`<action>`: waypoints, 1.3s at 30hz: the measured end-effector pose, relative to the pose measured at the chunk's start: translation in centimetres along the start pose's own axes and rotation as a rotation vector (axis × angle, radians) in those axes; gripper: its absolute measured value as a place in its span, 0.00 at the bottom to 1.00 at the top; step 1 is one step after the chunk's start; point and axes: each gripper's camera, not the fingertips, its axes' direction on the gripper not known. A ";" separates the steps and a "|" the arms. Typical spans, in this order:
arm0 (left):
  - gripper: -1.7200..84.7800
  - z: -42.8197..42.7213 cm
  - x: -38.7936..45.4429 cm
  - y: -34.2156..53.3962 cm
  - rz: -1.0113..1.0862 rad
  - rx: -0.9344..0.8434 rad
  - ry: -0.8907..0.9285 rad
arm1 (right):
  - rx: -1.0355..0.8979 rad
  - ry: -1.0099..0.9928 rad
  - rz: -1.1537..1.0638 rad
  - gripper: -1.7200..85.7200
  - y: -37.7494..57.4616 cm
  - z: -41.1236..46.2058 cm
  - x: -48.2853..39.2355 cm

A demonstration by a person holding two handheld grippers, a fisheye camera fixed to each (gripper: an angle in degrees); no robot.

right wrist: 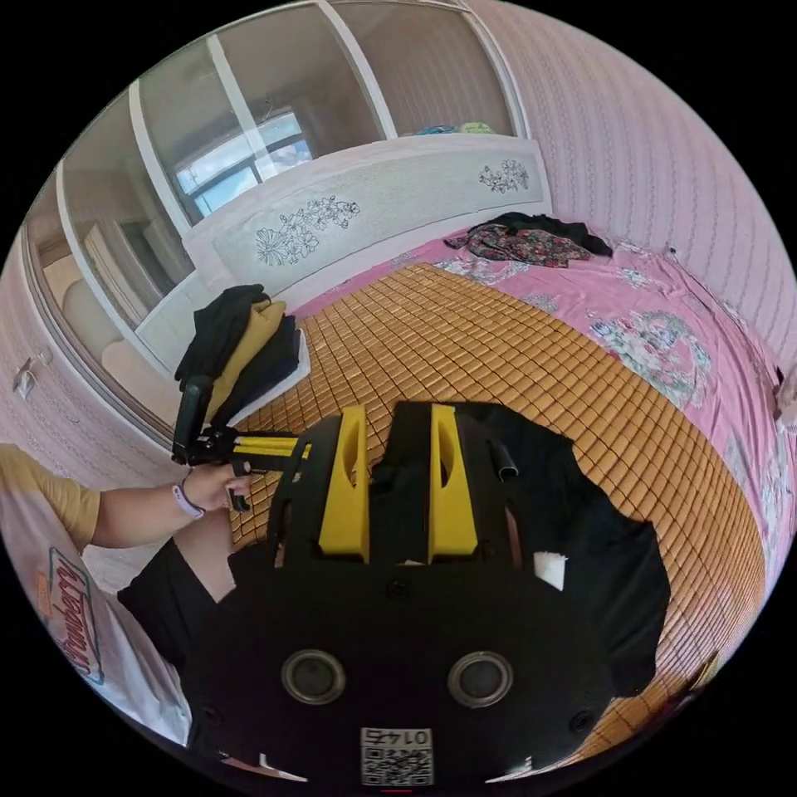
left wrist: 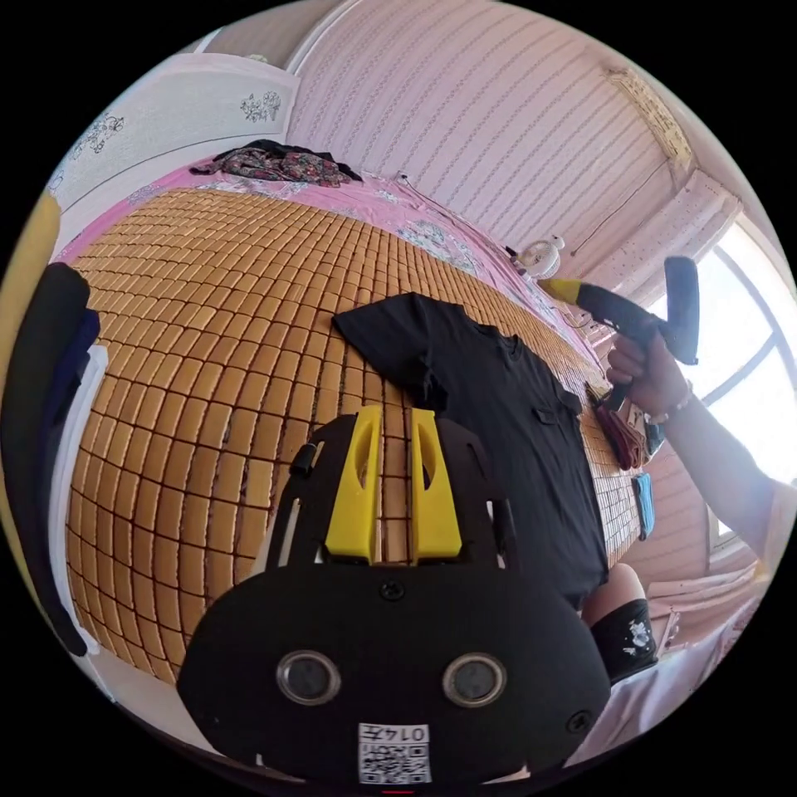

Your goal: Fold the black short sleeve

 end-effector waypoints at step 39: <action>0.09 20.0 20.7 -3.9 0.508 -0.397 0.294 | -0.017 0.480 0.605 0.08 17.8 -9.2 13.4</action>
